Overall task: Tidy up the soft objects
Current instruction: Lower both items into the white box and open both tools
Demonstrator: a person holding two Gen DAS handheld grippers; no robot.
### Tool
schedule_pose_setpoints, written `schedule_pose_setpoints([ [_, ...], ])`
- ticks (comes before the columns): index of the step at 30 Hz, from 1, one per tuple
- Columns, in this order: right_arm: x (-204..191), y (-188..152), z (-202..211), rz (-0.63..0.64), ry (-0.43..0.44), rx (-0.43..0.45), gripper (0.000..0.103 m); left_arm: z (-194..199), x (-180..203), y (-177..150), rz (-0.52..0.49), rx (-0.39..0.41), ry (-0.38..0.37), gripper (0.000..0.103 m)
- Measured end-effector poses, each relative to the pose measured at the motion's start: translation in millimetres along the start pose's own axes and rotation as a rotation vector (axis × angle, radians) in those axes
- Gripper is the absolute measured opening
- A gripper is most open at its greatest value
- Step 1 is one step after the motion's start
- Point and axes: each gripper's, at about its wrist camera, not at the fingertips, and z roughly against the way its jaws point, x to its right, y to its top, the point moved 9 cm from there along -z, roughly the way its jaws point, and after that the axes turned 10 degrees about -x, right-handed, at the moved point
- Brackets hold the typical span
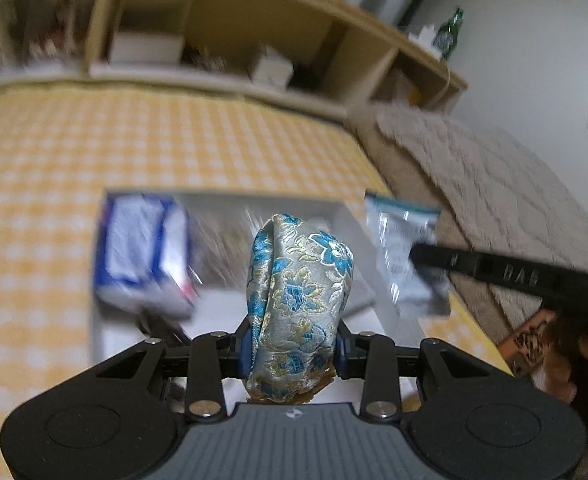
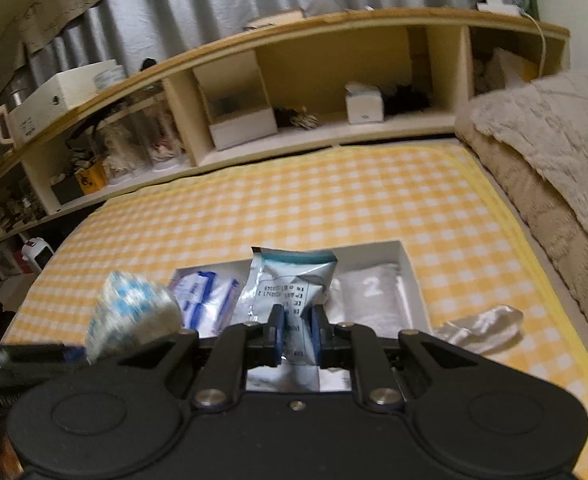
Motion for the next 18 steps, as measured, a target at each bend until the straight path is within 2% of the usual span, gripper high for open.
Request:
schedule_pose_setpoints([
  [7, 34.8, -12.2, -13.2, 0.051, -0.066, -0.071, 0.015, -56.6, 1.1, -22.5, 0.012, -0.131, 0.007, 0.039],
  [13, 41.9, -40.2, -41.6, 0.105, -0.045, -0.177, 0.015, -84.9, -6.5, -36.5, 0.047, -0.195, 0.018, 0.039],
  [18, 36.1, -58.6, -68.1, 0.103, 0.009, -0.248, 0.014, -92.1, -16.7, -37.2, 0.037, -0.197, 0.057, 0.04],
])
